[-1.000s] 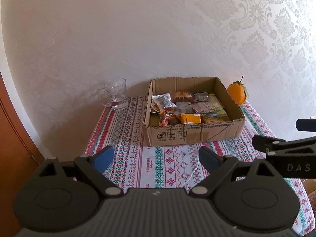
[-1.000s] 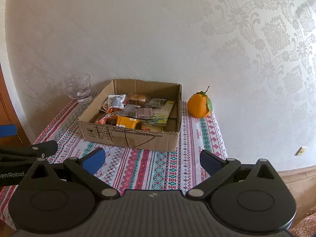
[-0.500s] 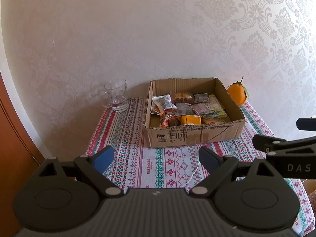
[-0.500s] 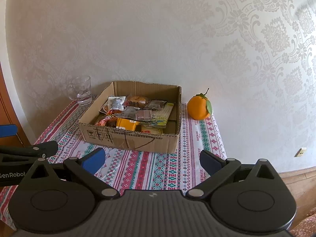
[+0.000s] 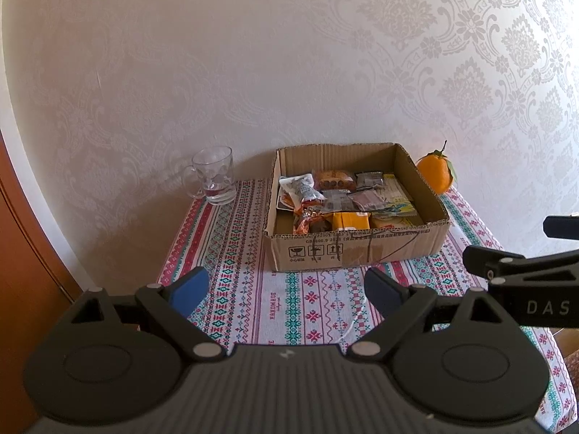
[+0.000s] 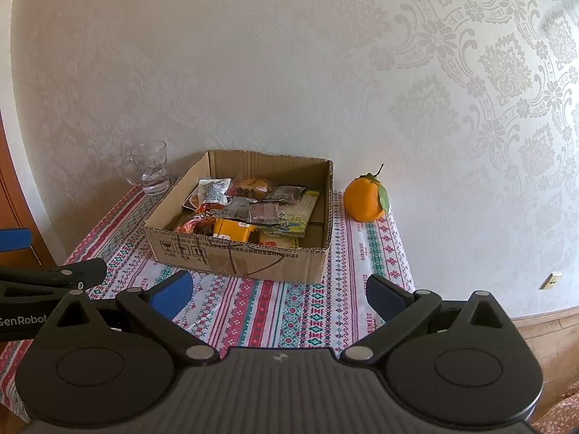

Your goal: Organize snacks

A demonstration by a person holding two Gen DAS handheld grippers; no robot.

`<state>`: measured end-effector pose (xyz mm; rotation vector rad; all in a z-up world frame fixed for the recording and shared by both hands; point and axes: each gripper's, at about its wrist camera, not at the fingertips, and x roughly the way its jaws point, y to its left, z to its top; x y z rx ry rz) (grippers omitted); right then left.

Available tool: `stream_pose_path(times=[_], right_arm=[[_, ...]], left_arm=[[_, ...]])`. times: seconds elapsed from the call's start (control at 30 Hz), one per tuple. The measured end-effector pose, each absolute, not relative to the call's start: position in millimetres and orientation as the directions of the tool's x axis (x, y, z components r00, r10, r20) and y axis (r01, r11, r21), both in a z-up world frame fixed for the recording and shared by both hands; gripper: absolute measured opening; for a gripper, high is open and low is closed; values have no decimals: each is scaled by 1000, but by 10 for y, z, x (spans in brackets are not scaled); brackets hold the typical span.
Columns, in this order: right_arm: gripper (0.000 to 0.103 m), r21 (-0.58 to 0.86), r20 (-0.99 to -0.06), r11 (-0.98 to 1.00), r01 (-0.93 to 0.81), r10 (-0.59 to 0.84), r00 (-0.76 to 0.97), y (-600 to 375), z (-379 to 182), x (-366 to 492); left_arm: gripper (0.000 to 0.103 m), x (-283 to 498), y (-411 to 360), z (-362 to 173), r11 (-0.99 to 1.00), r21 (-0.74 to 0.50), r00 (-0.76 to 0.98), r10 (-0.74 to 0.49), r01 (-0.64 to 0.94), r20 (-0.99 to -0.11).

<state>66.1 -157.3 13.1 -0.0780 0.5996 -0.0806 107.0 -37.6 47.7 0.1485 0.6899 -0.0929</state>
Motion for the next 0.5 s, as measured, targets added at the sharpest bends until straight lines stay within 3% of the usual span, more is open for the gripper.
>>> stream_pose_path(times=[0.5], right_arm=[[103,-109,-556,992,59,-110,824,-1558,149,654]], left_arm=[[93,1065,-374,476,986,97,765,-41,135,-642]])
